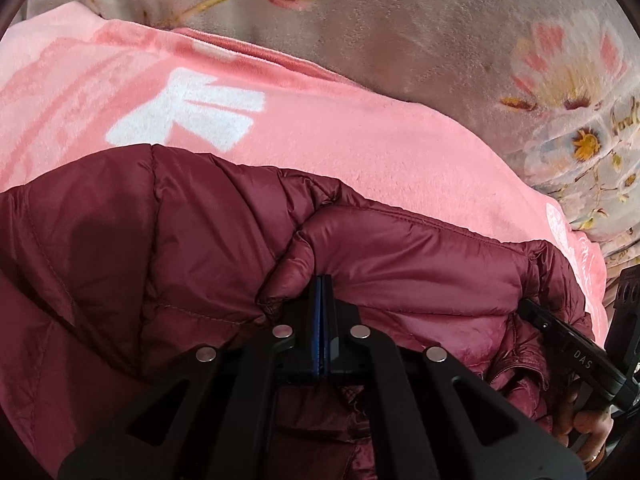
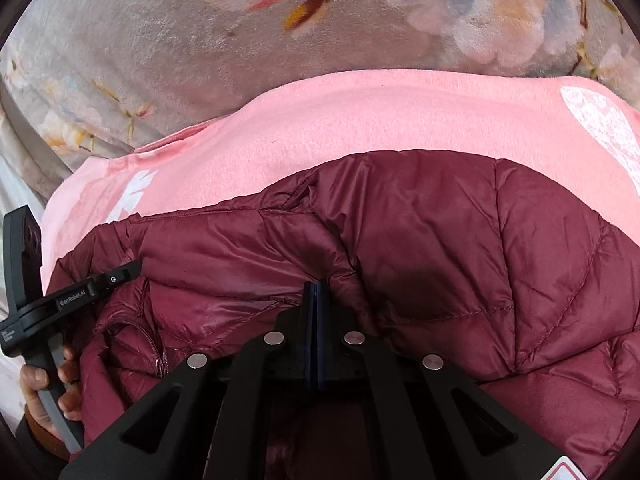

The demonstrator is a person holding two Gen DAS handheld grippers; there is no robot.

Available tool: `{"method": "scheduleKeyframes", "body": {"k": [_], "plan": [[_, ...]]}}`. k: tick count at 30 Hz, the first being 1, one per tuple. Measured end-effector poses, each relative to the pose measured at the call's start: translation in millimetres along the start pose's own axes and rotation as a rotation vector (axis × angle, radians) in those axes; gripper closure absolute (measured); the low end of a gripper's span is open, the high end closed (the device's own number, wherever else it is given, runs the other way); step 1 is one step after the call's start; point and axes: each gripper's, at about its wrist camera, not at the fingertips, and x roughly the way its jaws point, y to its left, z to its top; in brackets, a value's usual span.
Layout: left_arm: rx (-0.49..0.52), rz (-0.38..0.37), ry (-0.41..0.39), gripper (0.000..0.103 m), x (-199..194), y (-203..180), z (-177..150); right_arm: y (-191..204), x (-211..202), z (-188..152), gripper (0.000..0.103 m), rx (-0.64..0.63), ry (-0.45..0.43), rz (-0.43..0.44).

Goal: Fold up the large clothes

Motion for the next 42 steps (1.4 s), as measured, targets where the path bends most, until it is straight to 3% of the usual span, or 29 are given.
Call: {"method": "scheduleKeyframes", "body": {"k": [5,9,13,16,18,19,23,25,28,34,36,37,40,41,42], "plan": [[0.016,0.017,-0.009,0.103,0.1,-0.1,-1.5,-1.8,1.0,0.5,0.103,0.014,-0.001,0.008],[-0.007,-0.011,-0.013,0.103,-3.7,6.4,-2.0,-6.1,-11.9,-1.3,0.103,0.034,-0.024,0.009],[0.023,0.010,-0.026,0.102,-65.8,17.1,-21.7,-13.7,-98.9,-26.0,0.098,0.045,-0.113,-0.104],[0.049,0.023,-0.021,0.100,-124.4,32.0,-53.9,-29.2,-169.4,-74.3,0.090,0.011,-0.101,-0.174],[0.035,0.044,-0.002,0.086,-152.4,42.9,-78.4,-46.4,-206.9,-118.3,0.085,0.041,-0.049,-0.172],[0.017,0.049,0.020,0.075,-169.5,51.4,-98.0,-54.0,-222.1,-138.4,0.079,0.062,-0.032,-0.165],[-0.074,0.044,0.068,0.063,-225.1,82.2,-170.4,-72.8,-278.2,-220.8,0.047,0.132,0.006,-0.157],[-0.131,0.060,0.075,0.053,-249.0,97.4,-203.2,-78.7,-304.4,-262.6,0.041,0.171,0.025,-0.166],[-0.219,0.048,0.095,0.045,-277.5,116.3,-243.9,-83.1,-321.5,-299.5,0.037,0.208,0.062,-0.127],[-0.361,-0.037,0.125,0.043,-289.8,132.8,-289.3,-76.3,-315.9,-333.9,0.036,0.267,0.080,-0.042],[-0.357,-0.059,0.120,0.047,-291.7,130.8,-292.6,-68.4,-313.8,-335.8,0.036,0.255,0.064,-0.031],[-0.357,-0.063,0.123,0.058,-292.1,128.9,-293.1,-65.8,-313.0,-336.1,0.042,0.257,0.057,-0.010],[-0.382,-0.098,0.149,0.084,-289.5,127.4,-295.7,-64.5,-312.8,-337.3,0.084,0.297,0.055,0.056],[-0.387,-0.118,0.149,0.088,-292.2,127.6,-297.3,-63.2,-318.7,-337.2,0.093,0.313,0.033,0.082],[-0.384,-0.129,0.140,0.091,-296.7,125.6,-297.7,-61.4,-324.0,-337.3,0.095,0.313,0.019,0.091]]}}
